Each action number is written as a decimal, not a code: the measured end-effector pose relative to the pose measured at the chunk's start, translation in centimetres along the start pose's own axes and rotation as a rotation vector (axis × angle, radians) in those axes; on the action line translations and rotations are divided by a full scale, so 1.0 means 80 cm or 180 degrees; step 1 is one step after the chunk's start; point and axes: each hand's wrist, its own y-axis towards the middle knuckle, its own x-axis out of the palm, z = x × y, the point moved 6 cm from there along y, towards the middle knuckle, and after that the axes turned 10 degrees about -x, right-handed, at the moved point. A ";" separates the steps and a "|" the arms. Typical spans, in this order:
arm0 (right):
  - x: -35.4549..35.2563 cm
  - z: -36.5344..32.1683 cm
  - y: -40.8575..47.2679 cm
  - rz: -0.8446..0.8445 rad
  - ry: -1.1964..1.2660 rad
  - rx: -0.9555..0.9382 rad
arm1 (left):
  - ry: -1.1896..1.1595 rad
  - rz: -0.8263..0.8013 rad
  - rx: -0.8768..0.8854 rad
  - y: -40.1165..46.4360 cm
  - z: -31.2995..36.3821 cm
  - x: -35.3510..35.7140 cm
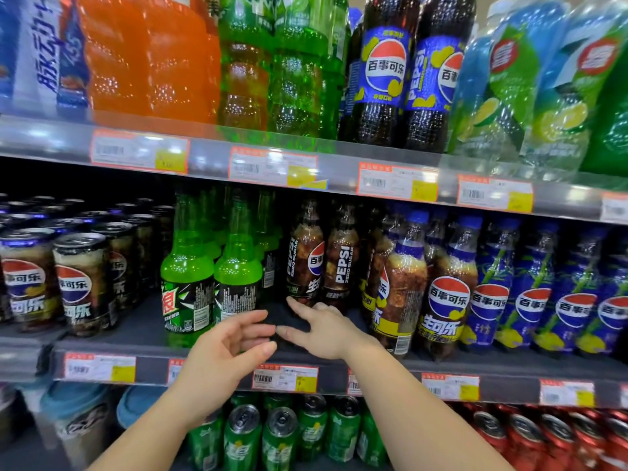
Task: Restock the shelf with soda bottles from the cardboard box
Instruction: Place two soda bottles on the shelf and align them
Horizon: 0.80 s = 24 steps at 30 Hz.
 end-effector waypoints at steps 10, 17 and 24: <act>-0.001 0.010 0.015 0.0003 -0.0140 0.0036 | 0.0102 -0.0067 -0.0039 -0.001 0.007 0.004; 0.001 0.014 0.015 0.0102 -0.0177 -0.0020 | 0.0156 0.0041 -0.0120 -0.007 0.005 0.001; 0.002 0.021 0.018 0.0110 -0.0183 -0.0107 | 0.0067 0.0179 -0.0190 -0.024 0.002 -0.003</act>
